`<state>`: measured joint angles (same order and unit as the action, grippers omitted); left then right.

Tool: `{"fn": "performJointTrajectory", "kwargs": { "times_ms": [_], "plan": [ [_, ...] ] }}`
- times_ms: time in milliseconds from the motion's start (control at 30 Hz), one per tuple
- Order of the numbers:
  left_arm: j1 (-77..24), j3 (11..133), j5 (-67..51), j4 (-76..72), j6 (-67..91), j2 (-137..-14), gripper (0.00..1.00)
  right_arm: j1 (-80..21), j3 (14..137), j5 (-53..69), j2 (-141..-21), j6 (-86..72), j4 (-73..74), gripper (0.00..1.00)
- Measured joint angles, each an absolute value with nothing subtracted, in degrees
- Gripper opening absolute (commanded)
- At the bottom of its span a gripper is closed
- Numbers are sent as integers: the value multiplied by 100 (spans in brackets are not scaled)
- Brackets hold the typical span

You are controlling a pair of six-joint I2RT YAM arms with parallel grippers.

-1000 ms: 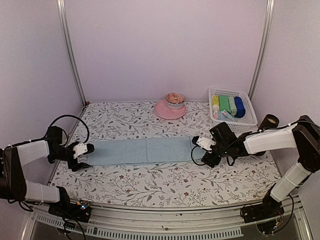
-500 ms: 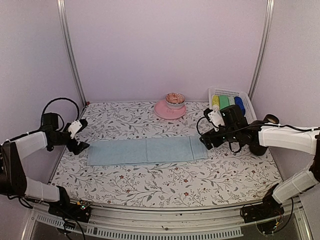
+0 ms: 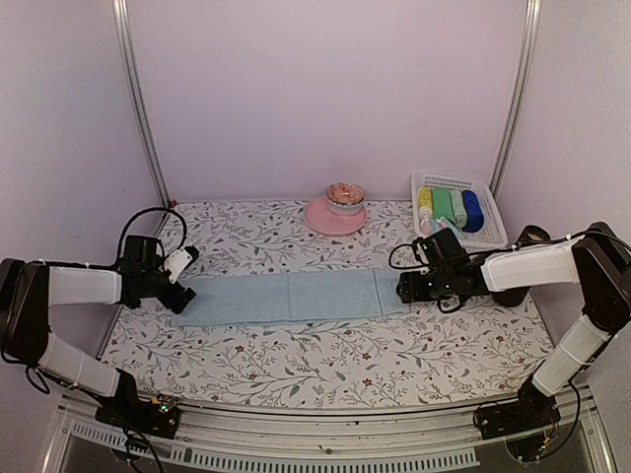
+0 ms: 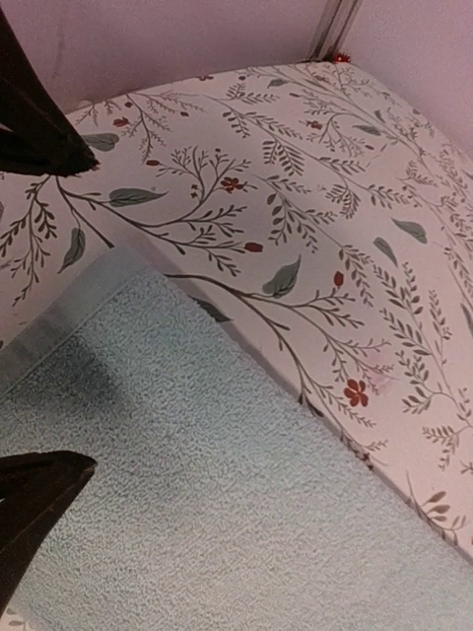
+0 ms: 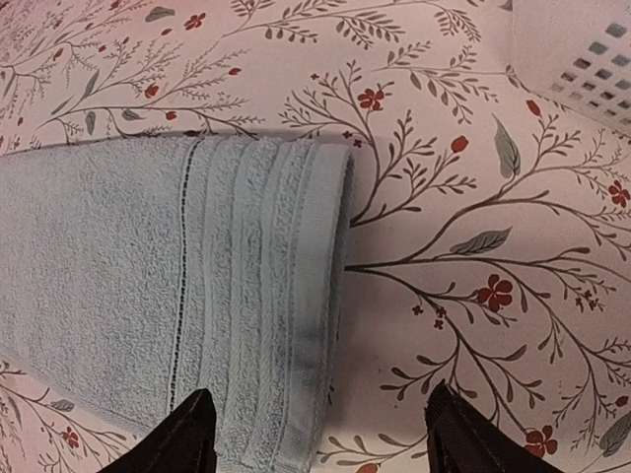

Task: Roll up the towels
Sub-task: Pick up the towel from the center of the board.

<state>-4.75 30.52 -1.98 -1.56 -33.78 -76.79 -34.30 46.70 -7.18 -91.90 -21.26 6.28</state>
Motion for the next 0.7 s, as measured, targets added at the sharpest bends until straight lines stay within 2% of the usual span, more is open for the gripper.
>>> {"fn": "performJointTrajectory", "kwargs": {
  "times_ms": [200,267,433,600,700],
  "plan": [
    [-650,2952,548,-412,-3208,-7953,97,-3280,4569,-663,-9454,-2552,290,68],
    [-692,2919,707,-486,-3177,-7953,97,-3258,4569,-585,-9598,-2620,196,61],
    [-714,2823,871,-593,-3140,-7852,97,-3256,4589,-392,-9898,-2764,-91,50],
    [-716,2659,886,-657,-3138,-7485,97,-3253,4624,-237,-10027,-2888,-314,30],
    [-722,2598,904,-679,-3138,-7312,97,-3253,4624,-139,-10086,-2982,-410,25]
  ]
}}
